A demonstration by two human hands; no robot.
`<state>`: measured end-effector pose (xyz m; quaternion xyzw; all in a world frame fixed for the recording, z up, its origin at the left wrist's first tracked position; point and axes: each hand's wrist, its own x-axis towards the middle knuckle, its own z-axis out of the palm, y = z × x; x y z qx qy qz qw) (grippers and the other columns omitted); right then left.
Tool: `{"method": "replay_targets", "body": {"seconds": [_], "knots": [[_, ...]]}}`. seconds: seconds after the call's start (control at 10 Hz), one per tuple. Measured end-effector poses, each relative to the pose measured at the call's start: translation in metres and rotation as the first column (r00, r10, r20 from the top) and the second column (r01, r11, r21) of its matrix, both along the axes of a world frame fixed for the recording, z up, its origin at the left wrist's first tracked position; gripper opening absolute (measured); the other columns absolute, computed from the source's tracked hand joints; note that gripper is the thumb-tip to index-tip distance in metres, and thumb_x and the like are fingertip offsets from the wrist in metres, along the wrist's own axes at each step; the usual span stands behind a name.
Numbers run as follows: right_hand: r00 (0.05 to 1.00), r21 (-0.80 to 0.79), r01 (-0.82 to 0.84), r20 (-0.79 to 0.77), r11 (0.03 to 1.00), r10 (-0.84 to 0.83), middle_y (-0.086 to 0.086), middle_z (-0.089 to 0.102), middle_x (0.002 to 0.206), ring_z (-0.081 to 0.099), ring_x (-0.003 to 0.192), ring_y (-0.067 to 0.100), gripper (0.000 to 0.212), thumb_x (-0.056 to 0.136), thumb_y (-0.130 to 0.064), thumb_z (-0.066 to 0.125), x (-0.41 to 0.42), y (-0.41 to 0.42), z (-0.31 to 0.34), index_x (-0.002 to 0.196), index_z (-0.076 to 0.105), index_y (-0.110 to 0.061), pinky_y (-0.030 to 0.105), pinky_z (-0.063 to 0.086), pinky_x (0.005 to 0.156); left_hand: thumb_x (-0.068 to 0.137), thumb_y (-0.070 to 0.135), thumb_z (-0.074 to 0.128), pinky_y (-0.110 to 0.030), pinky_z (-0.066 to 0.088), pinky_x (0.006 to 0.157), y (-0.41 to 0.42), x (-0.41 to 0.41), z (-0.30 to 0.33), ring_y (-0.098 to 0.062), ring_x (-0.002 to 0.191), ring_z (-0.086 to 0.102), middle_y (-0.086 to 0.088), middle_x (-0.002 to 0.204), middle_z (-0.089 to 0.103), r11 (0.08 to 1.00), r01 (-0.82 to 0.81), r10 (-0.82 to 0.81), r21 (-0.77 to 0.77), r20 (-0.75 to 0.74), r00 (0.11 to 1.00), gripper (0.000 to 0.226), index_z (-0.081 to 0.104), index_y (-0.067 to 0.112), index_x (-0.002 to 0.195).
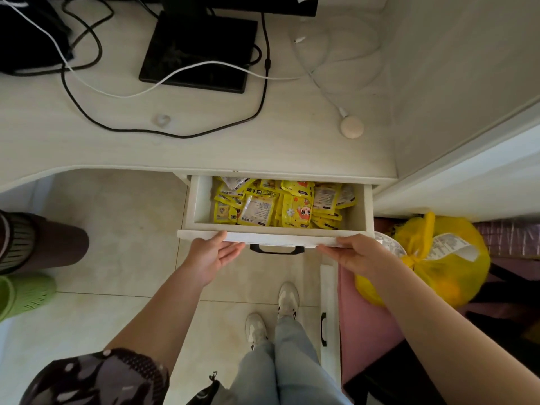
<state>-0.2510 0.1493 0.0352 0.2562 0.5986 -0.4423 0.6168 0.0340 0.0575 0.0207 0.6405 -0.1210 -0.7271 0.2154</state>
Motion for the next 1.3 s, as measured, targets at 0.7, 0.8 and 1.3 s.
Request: {"method": "replay_targets", "body": {"seconds": [0.7,0.8,1.3], "knots": [[0.987,-0.155,-0.145,-0.099,0.977,0.13,0.018,0.064,0.092,0.071,0.073,0.026,0.015,0.087,0.011,0.054,-0.047,-0.087,-0.016,0.101,0.058,0.007,0.032,0.061,0.062,0.088,-0.009,0.06,-0.038,0.05,0.095,-0.096,-0.063,0.002,-0.029,0.102,0.067,-0.017,0.104,0.065,0.991,-0.101,0.108,-0.09,0.071,0.992,0.083,0.008,0.002,0.151],[0.985,-0.172,-0.145,-0.118,0.974,0.126,0.018,0.064,0.09,0.072,0.075,0.026,0.011,0.086,0.013,0.054,-0.048,-0.093,-0.017,0.092,0.059,0.006,0.033,0.062,0.061,0.088,-0.01,0.058,-0.038,0.049,0.094,-0.101,-0.067,0.006,-0.03,0.103,0.065,-0.017,0.111,0.062,0.989,-0.131,0.134,-0.071,0.037,0.99,0.085,0.005,0.008,0.153],[0.876,-0.052,-0.353,-0.369,0.934,0.311,0.016,0.062,0.103,0.06,0.094,0.031,0.035,0.09,0.004,0.056,-0.013,-0.066,0.006,0.124,0.051,-0.006,0.035,0.051,0.078,0.089,0.002,0.063,-0.039,0.054,0.088,-0.064,-0.064,0.038,-0.032,0.1,0.069,-0.008,0.119,0.058,0.98,0.127,-0.118,-0.151,0.065,0.991,0.075,0.025,0.026,0.149]]}}
